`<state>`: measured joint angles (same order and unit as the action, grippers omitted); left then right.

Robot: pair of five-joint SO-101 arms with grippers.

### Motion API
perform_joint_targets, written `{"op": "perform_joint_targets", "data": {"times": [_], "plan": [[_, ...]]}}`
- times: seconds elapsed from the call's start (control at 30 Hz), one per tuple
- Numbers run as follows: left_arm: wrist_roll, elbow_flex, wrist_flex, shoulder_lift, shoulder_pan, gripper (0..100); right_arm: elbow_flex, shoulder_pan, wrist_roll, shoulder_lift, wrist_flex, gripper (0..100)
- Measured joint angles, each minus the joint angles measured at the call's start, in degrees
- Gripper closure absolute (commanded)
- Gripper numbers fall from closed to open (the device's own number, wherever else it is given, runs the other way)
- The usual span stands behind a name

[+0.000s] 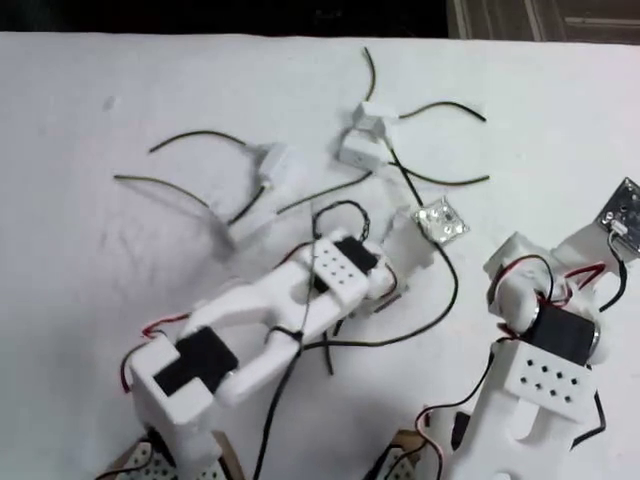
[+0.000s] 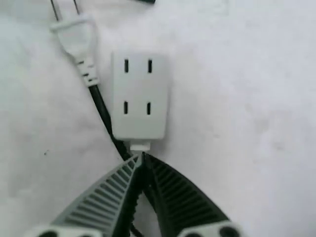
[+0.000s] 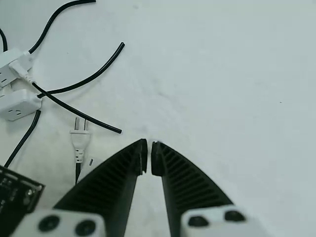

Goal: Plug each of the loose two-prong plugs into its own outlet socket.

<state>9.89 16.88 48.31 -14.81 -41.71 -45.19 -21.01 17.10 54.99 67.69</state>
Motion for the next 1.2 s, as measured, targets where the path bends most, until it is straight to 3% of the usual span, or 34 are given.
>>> {"op": "perform_joint_targets", "data": {"times": [0.13, 0.27, 0.33, 0.6, 0.77, 0.93, 1.2], "plan": [[0.00, 0.09, 5.45, 5.45, -0.26, 93, 0.00, -0.09, 0.00, 0.00, 0.00, 97.9], [1.76, 0.09, 7.47, 8.79, 0.00, 71, 0.00, 0.00, 0.00, 0.00, 0.00, 97.9], [2.11, 0.09, 7.47, 8.79, 0.26, 66, 0.00, 0.00, 0.00, 0.00, 0.00, 97.9], [0.53, 0.09, -2.46, -0.09, 2.37, 71, 0.00, -0.09, 0.00, 0.00, 0.00, 97.9], [0.53, -2.73, -4.40, -3.52, 2.37, 75, 0.00, 0.00, 0.00, 0.00, 0.00, 97.9], [0.53, -6.68, -3.52, -7.65, 2.46, 86, 0.00, 0.00, 0.00, 0.00, 0.00, 97.9], [3.43, -10.37, 6.68, -8.18, 1.58, 98, 0.00, 0.00, 0.00, 0.00, 0.00, 97.9]]}}
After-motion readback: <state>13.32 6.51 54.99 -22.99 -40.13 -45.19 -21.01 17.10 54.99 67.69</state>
